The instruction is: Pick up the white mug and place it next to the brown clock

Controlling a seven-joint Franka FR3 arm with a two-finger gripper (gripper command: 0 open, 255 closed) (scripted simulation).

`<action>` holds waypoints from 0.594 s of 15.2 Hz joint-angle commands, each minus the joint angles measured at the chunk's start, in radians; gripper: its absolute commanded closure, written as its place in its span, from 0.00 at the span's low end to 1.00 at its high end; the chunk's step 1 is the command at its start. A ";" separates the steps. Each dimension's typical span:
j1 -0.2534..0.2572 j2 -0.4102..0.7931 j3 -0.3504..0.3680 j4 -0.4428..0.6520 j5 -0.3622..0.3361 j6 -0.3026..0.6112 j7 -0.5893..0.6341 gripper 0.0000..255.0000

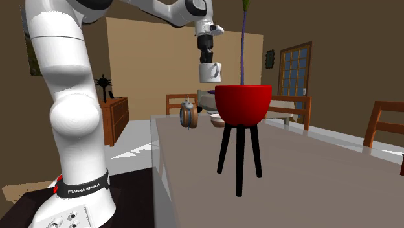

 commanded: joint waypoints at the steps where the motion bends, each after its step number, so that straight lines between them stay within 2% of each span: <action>1: 0.022 -0.018 0.028 -0.019 0.006 -0.002 0.051 1.00; 9: 0.103 -0.033 0.141 -0.026 0.024 -0.019 0.243 1.00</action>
